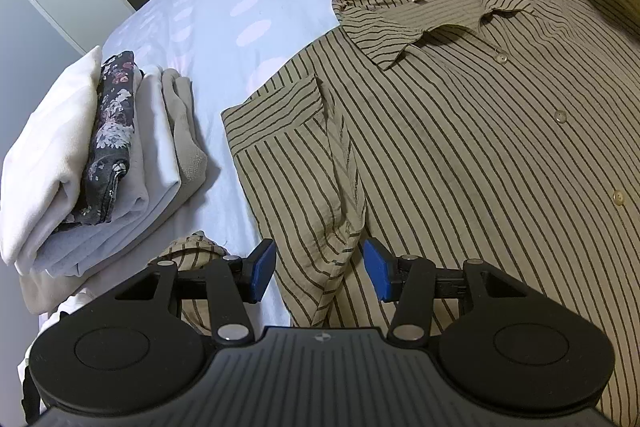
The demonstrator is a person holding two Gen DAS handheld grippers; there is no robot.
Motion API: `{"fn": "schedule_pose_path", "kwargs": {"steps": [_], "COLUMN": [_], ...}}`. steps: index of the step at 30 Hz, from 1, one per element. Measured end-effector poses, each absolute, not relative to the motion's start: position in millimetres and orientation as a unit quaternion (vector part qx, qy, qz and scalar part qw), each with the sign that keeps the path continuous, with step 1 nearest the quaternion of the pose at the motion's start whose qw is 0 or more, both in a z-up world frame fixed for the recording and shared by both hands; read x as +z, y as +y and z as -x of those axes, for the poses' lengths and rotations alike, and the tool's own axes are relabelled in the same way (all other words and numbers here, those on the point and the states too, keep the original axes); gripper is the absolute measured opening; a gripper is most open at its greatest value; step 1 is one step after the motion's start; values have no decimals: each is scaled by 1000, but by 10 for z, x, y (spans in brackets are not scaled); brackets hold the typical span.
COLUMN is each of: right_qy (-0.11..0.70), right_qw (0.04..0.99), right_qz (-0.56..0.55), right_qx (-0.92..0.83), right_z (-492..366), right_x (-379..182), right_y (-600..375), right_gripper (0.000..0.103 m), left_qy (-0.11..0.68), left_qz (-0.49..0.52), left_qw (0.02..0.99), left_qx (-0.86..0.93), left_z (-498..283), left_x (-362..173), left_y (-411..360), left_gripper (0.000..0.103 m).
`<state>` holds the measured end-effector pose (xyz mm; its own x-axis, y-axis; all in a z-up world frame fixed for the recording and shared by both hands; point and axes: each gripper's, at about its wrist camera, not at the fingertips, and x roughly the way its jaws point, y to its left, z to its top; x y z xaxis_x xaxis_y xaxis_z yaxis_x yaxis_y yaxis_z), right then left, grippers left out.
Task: Fold clothes
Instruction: 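Tuck the cuff inward along the shirt body with the right gripper, then open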
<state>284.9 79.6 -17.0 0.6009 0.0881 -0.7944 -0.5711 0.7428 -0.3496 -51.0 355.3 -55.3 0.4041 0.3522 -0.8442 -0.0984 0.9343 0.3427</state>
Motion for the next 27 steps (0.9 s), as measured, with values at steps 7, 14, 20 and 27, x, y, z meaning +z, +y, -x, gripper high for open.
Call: {"fn": "schedule_pose_path", "kwargs": {"steps": [7,14,20,27], "right_qy": [457,480,496,497], "right_qw": [843,830,818,816], "right_qz": [176,184,188,175], "right_qx": [222,216,222,237], "right_z": [-2859,-2862,-2951,-3045], "right_x": [-324,-870,-1129,-824], "right_y": [1015,1375,1366,1082], "right_gripper": [3,5,43,55], "left_qy": [531,532,535,541], "left_qz": [-122,-123,-125,-130], "left_qw": [828,827,825,821], "left_qx": [135,136,135,125], "left_z": [523,526,530,522], "left_x": [-562,-574,-590,-653], "left_y": [3549,3563,3584,3541], "left_gripper": [47,47,47,47]}}
